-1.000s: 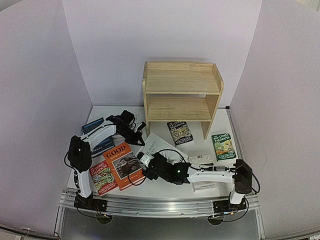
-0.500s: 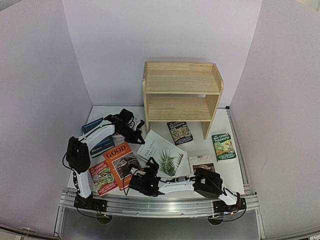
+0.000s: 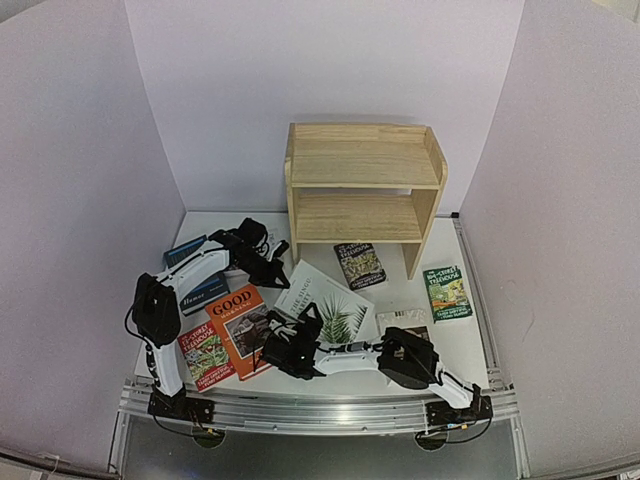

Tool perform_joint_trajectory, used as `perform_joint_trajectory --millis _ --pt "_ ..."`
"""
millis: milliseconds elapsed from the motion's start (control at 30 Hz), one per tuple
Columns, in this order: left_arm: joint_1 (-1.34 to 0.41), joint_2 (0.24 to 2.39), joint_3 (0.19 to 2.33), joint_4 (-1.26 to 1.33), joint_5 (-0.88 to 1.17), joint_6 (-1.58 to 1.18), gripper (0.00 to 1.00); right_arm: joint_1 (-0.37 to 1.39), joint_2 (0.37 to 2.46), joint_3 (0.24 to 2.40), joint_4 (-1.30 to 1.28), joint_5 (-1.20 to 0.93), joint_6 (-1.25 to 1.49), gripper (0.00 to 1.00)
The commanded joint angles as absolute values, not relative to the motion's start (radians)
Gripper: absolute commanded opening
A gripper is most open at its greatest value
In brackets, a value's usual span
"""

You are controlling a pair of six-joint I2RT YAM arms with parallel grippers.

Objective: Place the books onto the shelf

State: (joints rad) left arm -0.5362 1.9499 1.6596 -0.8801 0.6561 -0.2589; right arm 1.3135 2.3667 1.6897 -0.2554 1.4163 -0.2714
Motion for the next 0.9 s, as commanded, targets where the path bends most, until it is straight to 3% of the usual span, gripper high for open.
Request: perform_joint_trajectory --millis 0,133,233,333,400,533,733,867 --pt "-0.537 1.882 1.657 -0.85 0.684 -0.249 0.0 1.315 2.37 1.729 -0.248 1.438 -0.268 0.68" --pt "-0.537 1.87 1.648 -0.842 0.684 -0.246 0.0 1.315 2.361 1.743 -0.245 1.438 -0.266 0.4" --pt "-0.537 1.864 1.654 -0.842 0.693 -0.231 0.04 1.315 2.336 1.749 -0.245 1.436 -0.25 0.35" --pt "-0.536 1.844 1.674 -0.861 0.675 -0.2 0.7 1.315 2.284 1.744 -0.244 1.424 -0.232 0.34" --pt "-0.532 1.826 1.705 -0.887 0.652 -0.149 0.98 1.315 2.227 1.725 -0.243 1.388 -0.217 0.33" --pt "-0.471 1.791 1.833 -0.974 0.676 -0.066 1.0 1.313 2.072 1.655 -0.291 1.217 -0.093 0.33" --pt "-0.332 1.689 1.99 -1.107 0.839 0.101 1.0 1.258 1.811 1.517 -0.391 0.768 0.166 0.31" --pt "-0.328 1.504 1.833 -0.92 0.75 0.129 1.0 1.204 1.68 1.475 -0.396 0.53 0.249 0.27"
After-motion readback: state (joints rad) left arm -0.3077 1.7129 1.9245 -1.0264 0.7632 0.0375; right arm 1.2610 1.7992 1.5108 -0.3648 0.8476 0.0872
